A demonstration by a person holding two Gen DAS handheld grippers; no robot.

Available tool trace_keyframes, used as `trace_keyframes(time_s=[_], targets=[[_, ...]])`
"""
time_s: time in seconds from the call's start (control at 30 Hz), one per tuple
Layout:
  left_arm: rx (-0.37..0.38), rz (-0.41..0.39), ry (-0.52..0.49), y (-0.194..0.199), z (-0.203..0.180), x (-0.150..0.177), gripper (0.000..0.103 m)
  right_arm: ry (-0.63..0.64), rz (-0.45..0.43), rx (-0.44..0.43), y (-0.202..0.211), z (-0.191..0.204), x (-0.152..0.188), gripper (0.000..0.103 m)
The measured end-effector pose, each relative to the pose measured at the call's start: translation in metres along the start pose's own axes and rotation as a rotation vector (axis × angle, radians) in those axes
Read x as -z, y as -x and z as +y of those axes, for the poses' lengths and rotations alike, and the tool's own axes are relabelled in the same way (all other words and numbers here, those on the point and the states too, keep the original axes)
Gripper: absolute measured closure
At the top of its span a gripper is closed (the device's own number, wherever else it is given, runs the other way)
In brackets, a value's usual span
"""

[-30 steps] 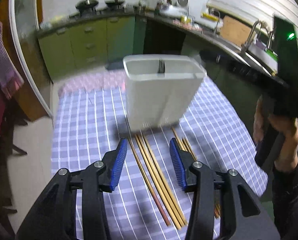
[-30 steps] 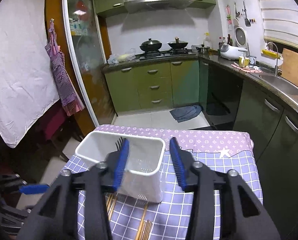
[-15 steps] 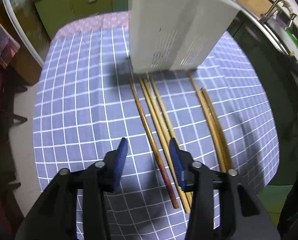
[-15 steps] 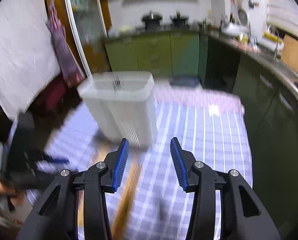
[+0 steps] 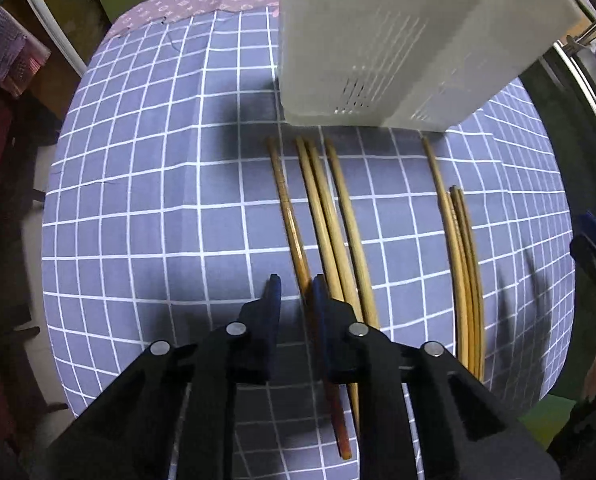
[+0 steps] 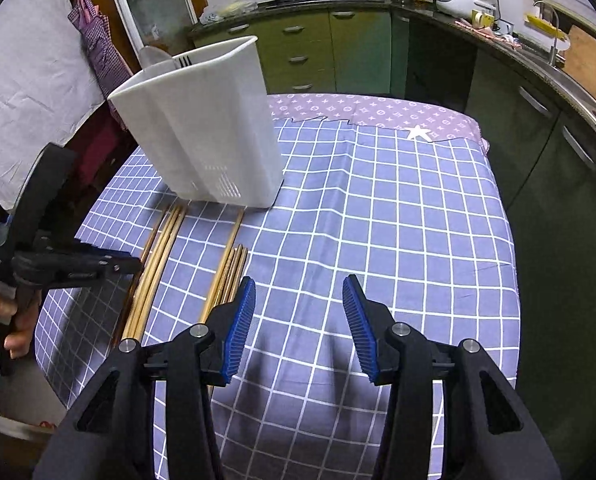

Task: Organize utensils
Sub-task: 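Grasp a wooden chopstick with the left tool while the right tool grasps another chopstick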

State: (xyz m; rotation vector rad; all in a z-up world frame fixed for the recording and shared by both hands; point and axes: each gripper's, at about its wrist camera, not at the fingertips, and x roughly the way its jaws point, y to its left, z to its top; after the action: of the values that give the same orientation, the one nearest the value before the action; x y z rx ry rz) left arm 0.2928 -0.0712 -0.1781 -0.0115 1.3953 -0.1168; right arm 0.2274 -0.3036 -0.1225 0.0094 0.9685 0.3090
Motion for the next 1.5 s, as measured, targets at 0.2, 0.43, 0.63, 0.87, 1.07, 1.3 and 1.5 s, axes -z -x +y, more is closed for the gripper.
trace_keyframes(time_s=[0.2, 0.43, 0.63, 0.87, 1.07, 1.3, 1.5], targets=[[-0.010, 0.018, -0.002, -0.005, -0.011, -0.010, 0.093, 0.009, 0.029, -0.001, -0.005, 0.003, 0.000, 0.056], [0.021, 0.003, -0.005, 0.001, -0.009, -0.013, 0.096, 0.020, 0.122, -0.032, -0.015, 0.010, 0.001, 0.056], [0.057, -0.134, -0.047, 0.038, -0.005, 0.001, 0.096, -0.001, 0.208, -0.078, -0.029, 0.014, -0.003, 0.056], [0.059, -0.351, -0.087, 0.087, -0.001, 0.034, 0.096, -0.027, 0.310, -0.115, -0.052, 0.023, -0.010, 0.078], [0.046, -0.478, -0.116, 0.114, 0.009, 0.058, 0.096, -0.016, 0.385, -0.101, -0.075, 0.035, -0.012, 0.090], [0.044, -0.526, -0.147, 0.125, 0.008, 0.072, 0.096, -0.005, 0.420, -0.068, -0.088, 0.043, -0.014, 0.090], [0.056, -0.528, -0.148, 0.125, 0.013, 0.075, 0.096, 0.011, 0.436, -0.036, -0.093, 0.050, -0.015, 0.090]])
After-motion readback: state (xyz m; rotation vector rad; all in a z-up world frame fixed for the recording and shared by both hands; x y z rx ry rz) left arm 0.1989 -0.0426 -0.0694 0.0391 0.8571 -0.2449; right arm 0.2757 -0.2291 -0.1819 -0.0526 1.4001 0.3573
